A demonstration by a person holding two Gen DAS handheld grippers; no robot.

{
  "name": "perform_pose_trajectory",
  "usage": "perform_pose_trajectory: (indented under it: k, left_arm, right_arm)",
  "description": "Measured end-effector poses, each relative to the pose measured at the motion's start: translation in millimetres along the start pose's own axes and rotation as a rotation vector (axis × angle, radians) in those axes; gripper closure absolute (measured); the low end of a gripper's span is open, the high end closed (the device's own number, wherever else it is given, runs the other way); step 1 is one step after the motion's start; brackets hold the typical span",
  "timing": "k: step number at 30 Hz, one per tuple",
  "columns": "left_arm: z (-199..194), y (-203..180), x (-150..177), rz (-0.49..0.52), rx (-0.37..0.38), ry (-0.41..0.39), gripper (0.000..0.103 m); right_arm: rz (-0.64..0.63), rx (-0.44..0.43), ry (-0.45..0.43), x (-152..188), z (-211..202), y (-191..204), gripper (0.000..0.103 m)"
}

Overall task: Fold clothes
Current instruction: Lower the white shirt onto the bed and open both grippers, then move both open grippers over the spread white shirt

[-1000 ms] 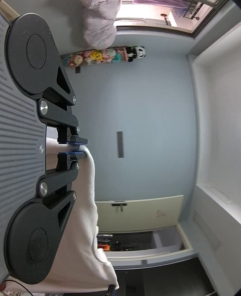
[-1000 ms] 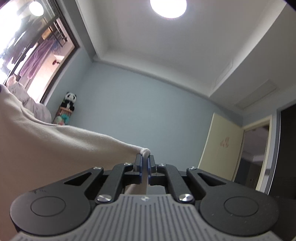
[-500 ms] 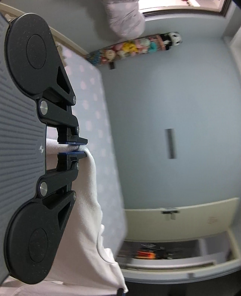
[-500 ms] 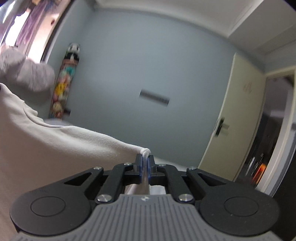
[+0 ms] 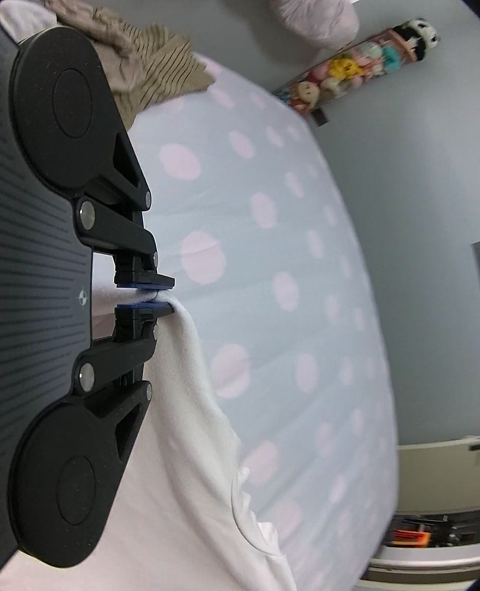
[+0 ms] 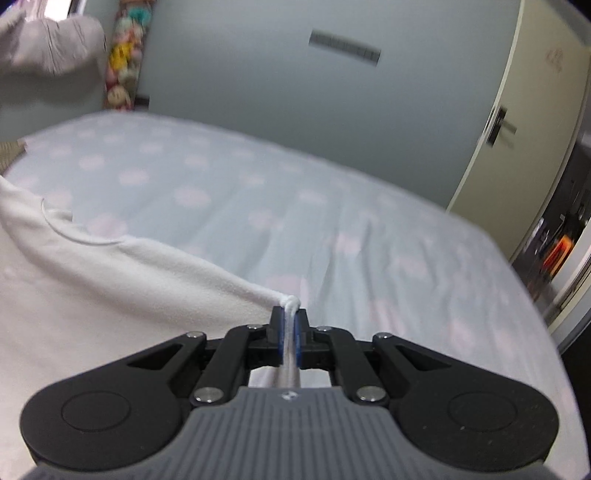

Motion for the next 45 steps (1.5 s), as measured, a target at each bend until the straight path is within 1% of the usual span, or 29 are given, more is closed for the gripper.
perform_pose_trajectory:
  k: [5,9,12,15,16,17,18,19,20,21,22,23,24,27,30,32,35,38,40,42,43,45]
  left_arm:
    - [52,-7,7,0.018,0.002,0.071,0.098]
    - [83,-7,17,0.016,0.010,0.126,0.098]
    - [92,-7,27,0.003,0.024,0.135,0.097]
    - [94,-7,28,-0.009,0.031,0.125,0.096]
    - [93,-7,27,-0.009,0.033,0.126,0.096]
    - [93,-6,26,-0.012,0.037,0.126,0.093]
    - [91,-4,25,-0.023,0.046,0.126,0.087]
    - [86,-1,25,-0.044,0.060,0.127,0.082]
    - [82,2,25,-0.069,0.076,0.125,0.073]
    - [76,6,26,-0.093,0.086,0.119,0.064]
    - [67,12,27,-0.116,0.091,0.112,0.060]
    - [59,17,29,-0.132,0.095,0.108,0.057]
    - [50,21,31,-0.141,0.096,0.107,0.057]
    - [16,35,42,-0.167,0.108,0.110,0.057]
    - [-21,47,61,-0.189,0.087,0.106,0.056]
    - [-45,52,78,-0.204,0.080,0.113,0.056]
    - [-80,56,106,-0.267,0.077,0.128,0.056]
    - [-114,60,134,-0.386,0.082,0.106,0.056]
    - [-134,61,150,-0.448,0.078,0.086,0.055]
    - [-151,63,165,-0.472,0.056,0.071,0.055]
    - [-156,62,172,-0.462,0.040,0.073,0.055]
    - [-162,64,186,-0.450,0.010,0.101,0.055]
  right_arm:
    - [0.028,-0.045,0.102,26,57,6,0.097]
    - [0.049,-0.071,0.163,46,91,11,0.097]
    - [0.056,-0.095,0.191,53,104,16,0.096]
    - [0.069,-0.103,0.186,47,108,18,0.091]
    - [0.077,-0.109,0.187,47,109,18,0.091]
    - [0.084,-0.116,0.191,46,109,18,0.091]
    - [0.091,-0.122,0.194,46,109,16,0.091]
    - [0.106,-0.125,0.196,46,107,14,0.086]
    - [0.127,-0.128,0.198,45,106,11,0.064]
    - [0.149,-0.130,0.196,44,105,7,0.051]
    - [0.174,-0.135,0.184,44,99,3,0.038]
    - [0.199,-0.145,0.167,44,92,-1,0.038]
    - [0.222,-0.154,0.154,44,84,-5,0.038]
    - [0.271,-0.154,0.138,48,57,-14,0.039]
    - [0.307,-0.161,0.128,58,22,-18,0.040]
    - [0.320,-0.178,0.134,72,-3,-15,0.045]
    - [0.336,-0.183,0.148,99,-40,-8,0.053]
    - [0.356,-0.171,0.164,131,-86,-3,0.053]
    - [0.360,-0.163,0.178,153,-115,1,0.052]
    - [0.363,-0.153,0.198,172,-140,3,0.052]
    - [0.371,-0.151,0.206,181,-152,2,0.052]
    - [0.408,-0.151,0.220,196,-171,-3,0.052]
Point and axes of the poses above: each gripper's, at about its wrist camera, not at the fingertips, and z roughly the way its jaws point, y to its left, x to its underside, the point moved 6 cm from there along z, roughly the way its jaws point, and after that the axes turned 7 degrees about -z, right-handed, at the moved point
